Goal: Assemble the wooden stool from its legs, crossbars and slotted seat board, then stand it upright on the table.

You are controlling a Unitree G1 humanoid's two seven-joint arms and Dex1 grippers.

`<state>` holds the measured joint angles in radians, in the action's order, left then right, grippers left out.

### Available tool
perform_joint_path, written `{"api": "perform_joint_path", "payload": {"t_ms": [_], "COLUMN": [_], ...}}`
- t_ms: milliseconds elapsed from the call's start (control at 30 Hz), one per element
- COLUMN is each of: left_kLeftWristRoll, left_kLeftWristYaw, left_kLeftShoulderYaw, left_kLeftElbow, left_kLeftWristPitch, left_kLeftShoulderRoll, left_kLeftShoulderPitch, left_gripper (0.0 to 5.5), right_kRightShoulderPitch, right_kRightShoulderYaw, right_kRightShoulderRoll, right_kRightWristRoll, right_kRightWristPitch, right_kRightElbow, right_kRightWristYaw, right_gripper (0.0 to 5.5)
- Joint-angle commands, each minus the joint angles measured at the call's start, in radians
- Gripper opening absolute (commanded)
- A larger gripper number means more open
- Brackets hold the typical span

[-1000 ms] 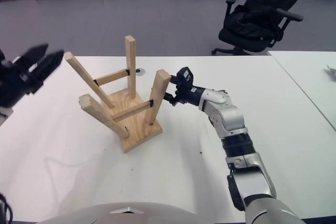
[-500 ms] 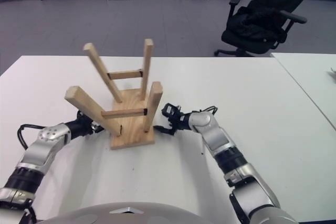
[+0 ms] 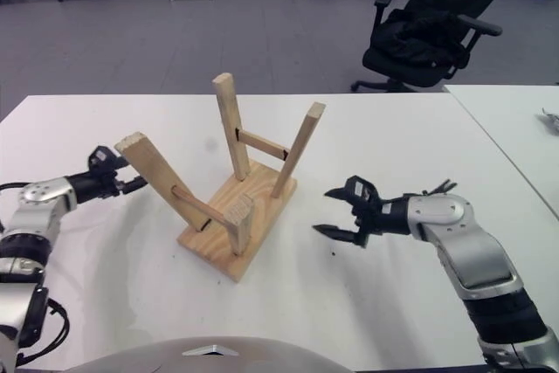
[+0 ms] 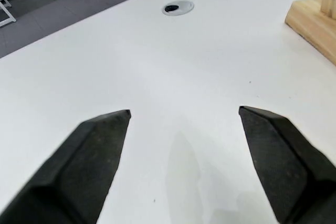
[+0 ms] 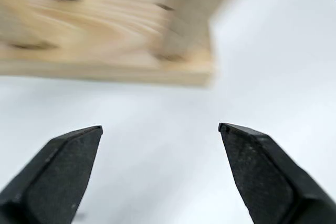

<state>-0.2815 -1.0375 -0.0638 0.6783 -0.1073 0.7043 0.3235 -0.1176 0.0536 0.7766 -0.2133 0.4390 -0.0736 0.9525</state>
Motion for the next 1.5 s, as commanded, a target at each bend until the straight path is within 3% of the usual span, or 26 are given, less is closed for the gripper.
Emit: {"api": "perform_joint_path", "payload": {"t_ms": [33,167,267,400,533,600,767,933,1067,1200,1500], "left_kLeftWristRoll": [-0.099,-0.100,-0.079,0.049,0.100,0.118,0.165,0.213,0.180,0.158,0.129], "left_kLeftWristYaw": [-0.153,-0.230,-0.173,-0.058,0.047,0.173,0.366,0.414,0.357,0.276,0.287], "left_kLeftShoulderYaw": [-0.023,-0.037,0.073,0.204,0.207,0.194,0.183,0.140,0.083,0.119,0.257], "left_kLeftElbow": [-0.424,-0.694,-0.828,-0.837,-0.753,-0.667,-0.443,-0.351,-0.423,-0.567,-0.863], "left_kLeftWristPitch": [0.202,0.354,0.451,0.472,0.435,0.407,0.293,0.161,0.138,0.187,0.417], "left_kLeftShoulderRoll": [0.145,0.288,0.211,0.139,0.086,-0.011,-0.191,-0.156,-0.078,-0.040,-0.105], "left_kLeftShoulderPitch": [-0.290,-0.449,-0.439,-0.470,-0.444,-0.367,-0.203,-0.265,-0.405,-0.508,-0.537], "left_gripper": [3.82,3.82,3.82,3.82,3.82,3.82,3.82,3.82,3.82,3.82,3.82], "right_kRightShoulderPitch": [-0.236,-0.453,-0.564,-0.606,-0.585,-0.554,-0.425,-0.128,0.052,0.094,0.216], "right_kRightShoulderYaw": [-0.054,-0.064,0.015,0.133,0.145,0.147,0.103,-0.008,-0.023,0.013,0.082], "right_kRightShoulderRoll": [-0.208,-0.343,-0.429,-0.480,-0.467,-0.430,-0.363,-0.305,-0.300,-0.315,-0.309], "right_kRightWristRoll": [0.068,0.108,0.191,0.339,0.347,0.343,0.257,0.096,0.135,0.168,0.088], "right_kRightWristPitch": [-0.193,-0.418,-0.543,-0.709,-0.775,-0.802,-0.830,-0.705,-0.566,-0.489,-0.261], "right_kRightElbow": [0.496,0.982,1.187,1.320,1.344,1.332,1.194,0.735,0.467,0.369,-0.005], "right_kRightWristYaw": [-0.281,-0.400,-0.383,-0.345,-0.206,-0.127,0.024,-0.033,-0.188,-0.254,-0.223], "right_gripper": [4.14,4.14,4.14,4.14,4.14,4.14,4.14,4.14,4.14,4.14,4.14]}}
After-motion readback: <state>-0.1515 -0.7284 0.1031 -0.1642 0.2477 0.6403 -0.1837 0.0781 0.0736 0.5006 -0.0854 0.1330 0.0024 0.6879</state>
